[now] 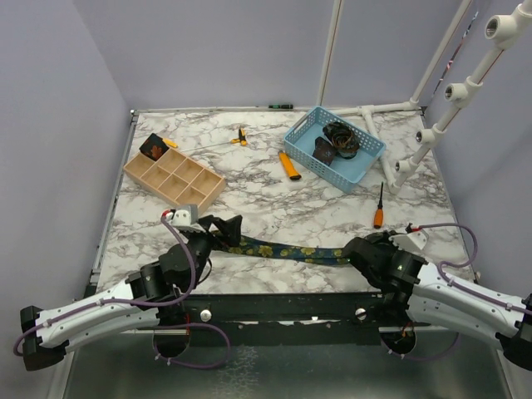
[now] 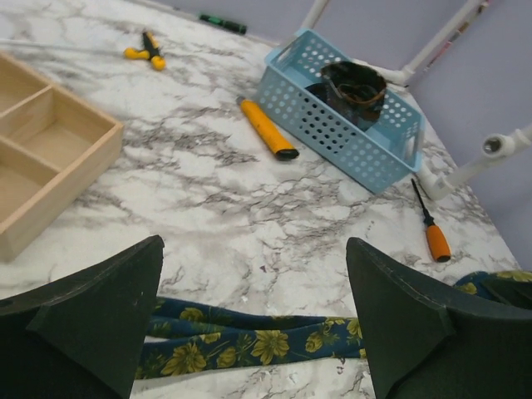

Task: Roll the ties
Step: Flatten out the tie at the center of the board.

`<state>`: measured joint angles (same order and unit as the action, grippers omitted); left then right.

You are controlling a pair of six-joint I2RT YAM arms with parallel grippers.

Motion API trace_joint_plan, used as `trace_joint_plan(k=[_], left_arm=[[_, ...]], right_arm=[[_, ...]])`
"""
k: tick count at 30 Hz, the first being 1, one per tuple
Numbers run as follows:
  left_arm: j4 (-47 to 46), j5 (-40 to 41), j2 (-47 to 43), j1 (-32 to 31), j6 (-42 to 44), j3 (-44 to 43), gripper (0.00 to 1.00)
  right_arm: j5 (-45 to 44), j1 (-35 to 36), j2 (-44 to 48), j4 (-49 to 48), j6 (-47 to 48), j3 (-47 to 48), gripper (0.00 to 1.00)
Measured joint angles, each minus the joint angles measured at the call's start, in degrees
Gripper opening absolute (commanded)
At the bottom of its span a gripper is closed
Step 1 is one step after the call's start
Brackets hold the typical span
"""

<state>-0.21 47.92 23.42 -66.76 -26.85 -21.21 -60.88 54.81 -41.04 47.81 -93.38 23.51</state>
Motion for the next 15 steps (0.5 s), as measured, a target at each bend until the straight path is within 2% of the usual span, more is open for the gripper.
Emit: trace_joint_plan(k=[3,4,6,8,10,12,15], left_arm=[[6.80,3.85,0.50,0.00,-7.32,-0.72,0.91],[8.94,4.94,0.94,0.00,-9.79,-0.85,0.91],[12.81,6.84,2.40,0.00,-14.78,-0.96,0.91],[17.00,8.35,4.68,0.00,-19.82,-0.98,0.91],[20.26,9.64,6.54,0.00,-23.34,-1.18,0.92],[22.67,10.78,7.56,0.00,-25.75,-1.64,0.92],[25.31,12.70,8.00,0.00,-28.13,-2.45,0.92]], right_arm=[[-1.49,-0.02,-1.90,4.46,-4.48,0.28,0.01],[-1.88,-0.04,-2.75,5.81,-5.79,0.59,0.06],[-2.54,-0.09,-4.72,8.09,-8.31,1.33,0.20],[-2.84,-0.09,-6.78,11.26,-12.02,2.62,0.45],[-3.39,-0.09,-8.26,14.38,-15.74,3.89,0.65],[-3.93,-0.09,-8.81,18.12,-18.47,5.70,0.77],[-4.35,-0.09,-7.80,22.23,-19.43,9.55,0.88]])
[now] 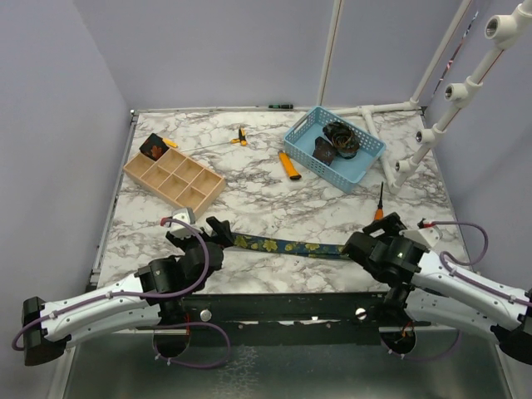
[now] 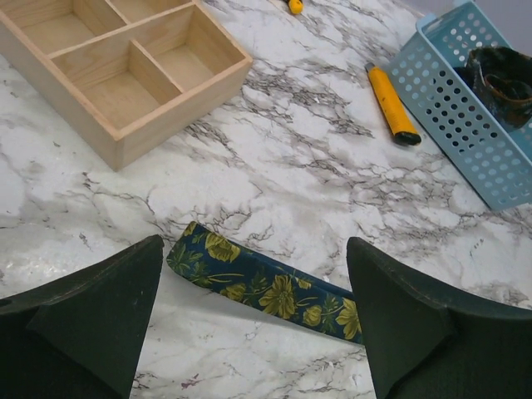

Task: Roll the ties
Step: Flatten out the tie at the center of the board.

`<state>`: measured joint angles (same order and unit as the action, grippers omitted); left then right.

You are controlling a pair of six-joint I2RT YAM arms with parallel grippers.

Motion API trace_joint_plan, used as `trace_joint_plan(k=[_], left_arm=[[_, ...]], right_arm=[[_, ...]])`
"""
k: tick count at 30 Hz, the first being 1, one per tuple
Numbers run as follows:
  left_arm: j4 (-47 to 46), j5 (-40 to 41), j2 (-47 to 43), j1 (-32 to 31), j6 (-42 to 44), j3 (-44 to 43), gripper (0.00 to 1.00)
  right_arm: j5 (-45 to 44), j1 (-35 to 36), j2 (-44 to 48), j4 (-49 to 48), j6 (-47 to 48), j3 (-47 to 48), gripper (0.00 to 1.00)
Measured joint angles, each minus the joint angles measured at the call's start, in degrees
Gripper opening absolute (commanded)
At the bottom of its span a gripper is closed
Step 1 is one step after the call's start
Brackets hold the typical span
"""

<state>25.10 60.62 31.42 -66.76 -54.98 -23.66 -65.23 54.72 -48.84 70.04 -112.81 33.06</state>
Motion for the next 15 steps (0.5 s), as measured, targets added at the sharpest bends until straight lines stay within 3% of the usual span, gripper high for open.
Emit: trace_joint_plan(k=[2,6,10,13,15], left_arm=[[1.09,1.22,-0.13,0.00,-0.61,-0.44,0.92],[2.78,2.93,-1.38,0.00,-0.76,-1.44,0.94],[4.33,2.69,-2.21,0.00,-0.94,-1.68,0.94],[4.76,0.76,-2.62,0.00,-1.77,-1.55,0.92],[4.83,-0.96,-3.08,0.00,-2.58,-1.11,0.89]], right_arm=[[-0.07,-0.04,2.16,0.09,3.61,3.23,0.94],[1.38,-0.04,6.75,-6.49,19.58,8.02,0.95],[12.59,-0.09,10.86,-27.61,44.85,6.62,0.90],[24.55,-0.09,9.81,-43.67,56.78,1.92,0.85],[32.04,-0.09,4.07,-52.09,61.48,0.46,0.83]])
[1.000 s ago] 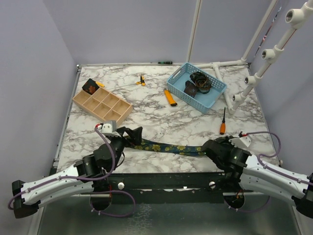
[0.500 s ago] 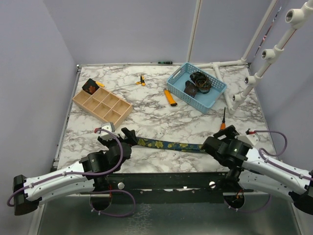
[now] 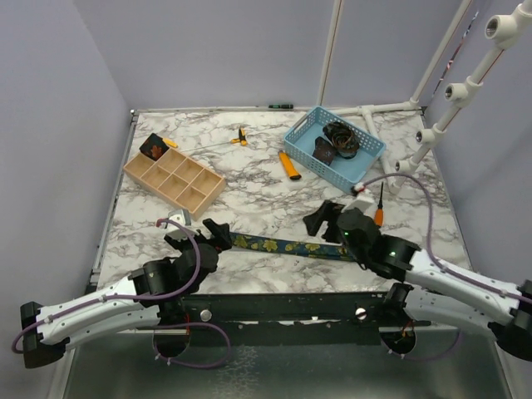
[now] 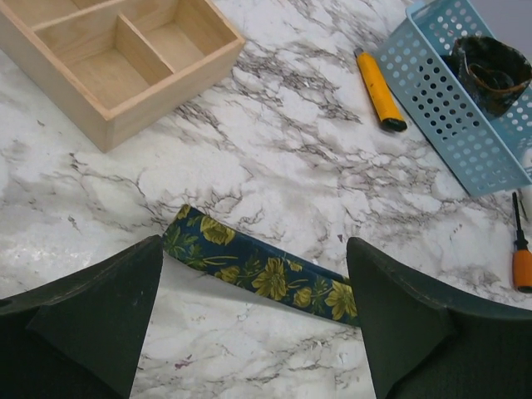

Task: Roll the ties
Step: Flatten out the tie at the center of the board.

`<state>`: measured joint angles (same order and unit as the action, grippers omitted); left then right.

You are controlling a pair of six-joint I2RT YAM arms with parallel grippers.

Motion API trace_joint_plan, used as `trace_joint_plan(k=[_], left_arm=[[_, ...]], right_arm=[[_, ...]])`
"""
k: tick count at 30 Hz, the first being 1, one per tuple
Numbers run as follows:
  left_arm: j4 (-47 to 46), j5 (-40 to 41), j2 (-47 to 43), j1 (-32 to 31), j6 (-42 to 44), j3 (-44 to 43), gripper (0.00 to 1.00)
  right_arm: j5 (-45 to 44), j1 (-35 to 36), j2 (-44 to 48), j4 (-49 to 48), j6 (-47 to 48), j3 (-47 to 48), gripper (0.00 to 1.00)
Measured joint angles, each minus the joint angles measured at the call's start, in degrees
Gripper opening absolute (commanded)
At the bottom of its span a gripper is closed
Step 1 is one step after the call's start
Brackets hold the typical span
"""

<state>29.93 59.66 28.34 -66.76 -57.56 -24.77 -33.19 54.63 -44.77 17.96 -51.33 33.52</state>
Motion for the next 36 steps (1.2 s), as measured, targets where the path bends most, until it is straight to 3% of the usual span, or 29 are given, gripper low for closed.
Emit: trace_joint_plan(k=[5,11,21,29,36], left_arm=[[0.24,-4.55,-3.50,0.00,-2.71,2.51,0.81],[-0.48,-10.29,-3.23,0.02,-4.26,5.79,0.74],[-1.84,-10.58,5.97,2.45,-5.51,5.95,0.61],[-11.98,-16.11,18.56,17.97,2.54,5.95,0.46],[-21.29,-22.14,28.98,22.10,6.80,5.92,0.37]], right_arm=[[13.18,0.00,-16.15,-14.58,4.11,-1.01,0.78],[20.31,0.00,-23.37,-23.32,2.97,-6.67,0.71],[19.87,-0.04,-16.79,-29.79,-7.56,-20.15,0.70],[19.10,-0.35,-11.78,-28.15,-9.92,-22.67,0.70],[19.19,-0.35,-6.10,-22.16,-8.17,-23.12,0.77]])
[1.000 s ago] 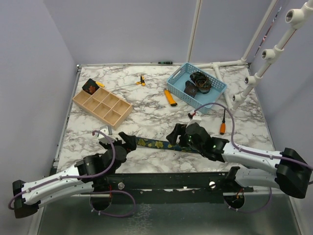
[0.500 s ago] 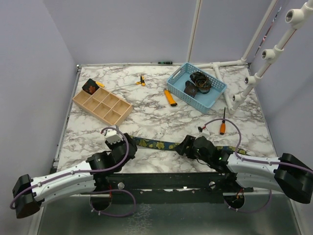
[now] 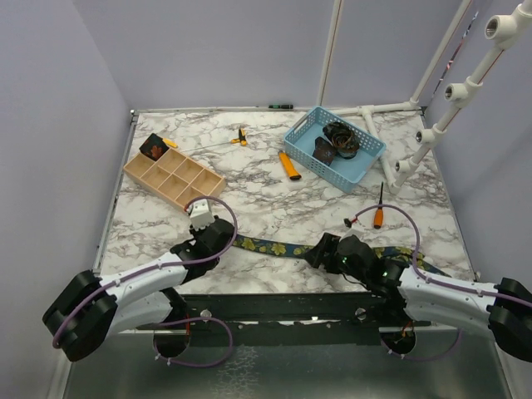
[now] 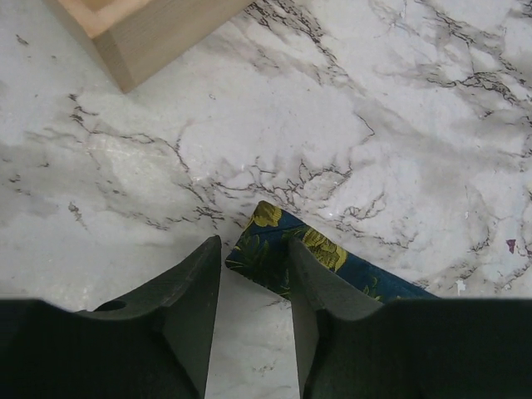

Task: Roll the ties
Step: Flatten out the tie at the center of the board.

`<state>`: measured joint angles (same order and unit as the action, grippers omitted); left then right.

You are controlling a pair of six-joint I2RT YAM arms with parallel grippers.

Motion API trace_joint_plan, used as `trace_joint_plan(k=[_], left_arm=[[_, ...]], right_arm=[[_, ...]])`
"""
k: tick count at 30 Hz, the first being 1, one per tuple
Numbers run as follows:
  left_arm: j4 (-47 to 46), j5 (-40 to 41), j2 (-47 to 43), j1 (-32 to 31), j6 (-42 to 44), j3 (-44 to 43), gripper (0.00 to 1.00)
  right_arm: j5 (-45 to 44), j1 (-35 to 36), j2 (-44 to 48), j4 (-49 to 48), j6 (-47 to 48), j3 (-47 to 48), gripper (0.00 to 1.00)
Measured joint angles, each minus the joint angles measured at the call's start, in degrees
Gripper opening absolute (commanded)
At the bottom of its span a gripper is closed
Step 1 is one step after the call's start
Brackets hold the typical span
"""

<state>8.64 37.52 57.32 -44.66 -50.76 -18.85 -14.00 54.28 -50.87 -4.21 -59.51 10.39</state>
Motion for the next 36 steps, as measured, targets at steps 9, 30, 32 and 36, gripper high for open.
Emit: trace_joint_plan(k=[9,30,32,36], left_arm=[[-6.58,-1.07,7.96,1.20,0.87,0.02,0.09],[4.59,5.46,-19.04,1.51,-11.34,8.04,0.61],[5.99,5.46,-22.53,1.53,-11.10,8.00,0.65],[9.22,5.44,-28.37,1.53,-10.75,6.60,0.71]], right_arm=[[-2.40,0.00,10.67,14.99,2.86,7.08,0.85],[-12.59,-3.04,-9.25,16.83,-9.11,10.78,0.84],[-11.06,-3.04,-13.70,10.60,-5.46,11.69,0.84],[-5.92,-3.32,-25.00,1.07,4.42,17.79,0.86]])
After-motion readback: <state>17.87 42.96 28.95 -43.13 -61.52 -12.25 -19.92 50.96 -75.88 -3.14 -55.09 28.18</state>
